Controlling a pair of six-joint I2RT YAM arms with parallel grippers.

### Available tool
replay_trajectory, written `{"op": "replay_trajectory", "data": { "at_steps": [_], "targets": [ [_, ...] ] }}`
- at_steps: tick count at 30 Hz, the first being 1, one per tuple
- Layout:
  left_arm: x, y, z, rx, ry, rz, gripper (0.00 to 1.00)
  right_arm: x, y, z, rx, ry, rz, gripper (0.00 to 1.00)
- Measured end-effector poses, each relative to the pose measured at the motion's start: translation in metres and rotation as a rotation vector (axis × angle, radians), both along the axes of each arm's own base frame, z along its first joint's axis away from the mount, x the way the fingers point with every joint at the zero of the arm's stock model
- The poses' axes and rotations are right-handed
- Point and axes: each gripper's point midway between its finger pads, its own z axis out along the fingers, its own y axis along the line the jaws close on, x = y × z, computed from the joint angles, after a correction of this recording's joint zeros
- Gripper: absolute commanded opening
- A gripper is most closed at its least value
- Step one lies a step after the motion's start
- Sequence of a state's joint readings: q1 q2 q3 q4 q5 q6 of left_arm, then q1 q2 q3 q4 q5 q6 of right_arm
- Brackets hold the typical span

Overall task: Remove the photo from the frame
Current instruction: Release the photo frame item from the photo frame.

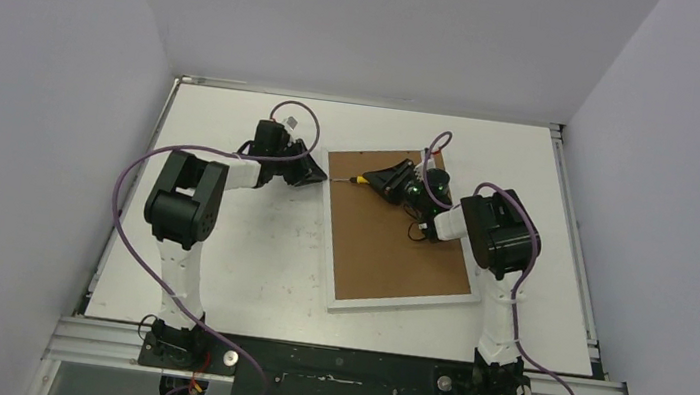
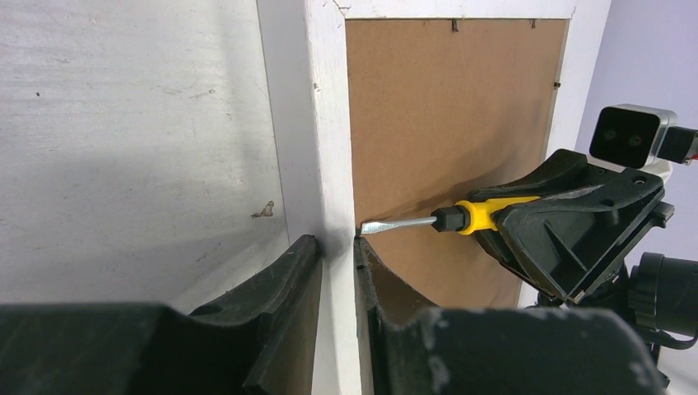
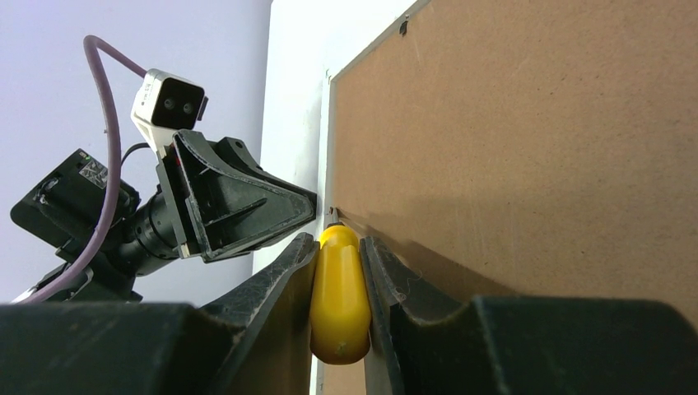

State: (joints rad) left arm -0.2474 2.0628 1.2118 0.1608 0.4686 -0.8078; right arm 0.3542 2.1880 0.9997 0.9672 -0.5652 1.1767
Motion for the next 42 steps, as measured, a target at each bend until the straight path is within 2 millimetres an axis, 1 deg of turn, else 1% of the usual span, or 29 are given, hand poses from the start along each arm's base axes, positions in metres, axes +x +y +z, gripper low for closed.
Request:
{"op": "replay_trajectory", "data": {
  "at_steps": [10, 23, 37, 42],
  "targets": [
    [0.002, -0.001, -0.001, 0.001, 0.004, -0.002, 0.18, 0.005, 0.004, 0.001, 0.009, 0.002, 0.002, 0.05],
    [0.002, -0.001, -0.002, 0.002, 0.005, -0.002, 0.16, 0.007, 0.006, 0.0, 0.009, 0.021, 0.001, 0.05],
    [0.007, 0.005, -0.004, 0.024, -0.002, 0.031, 0.12, 0.008, 0.018, 0.002, 0.018, 0.042, -0.034, 0.05],
    [0.008, 0.005, -0.004, 0.024, -0.003, 0.033, 0.09, 0.005, 0.022, 0.007, -0.026, 0.041, -0.045, 0.05]
  ]
}}
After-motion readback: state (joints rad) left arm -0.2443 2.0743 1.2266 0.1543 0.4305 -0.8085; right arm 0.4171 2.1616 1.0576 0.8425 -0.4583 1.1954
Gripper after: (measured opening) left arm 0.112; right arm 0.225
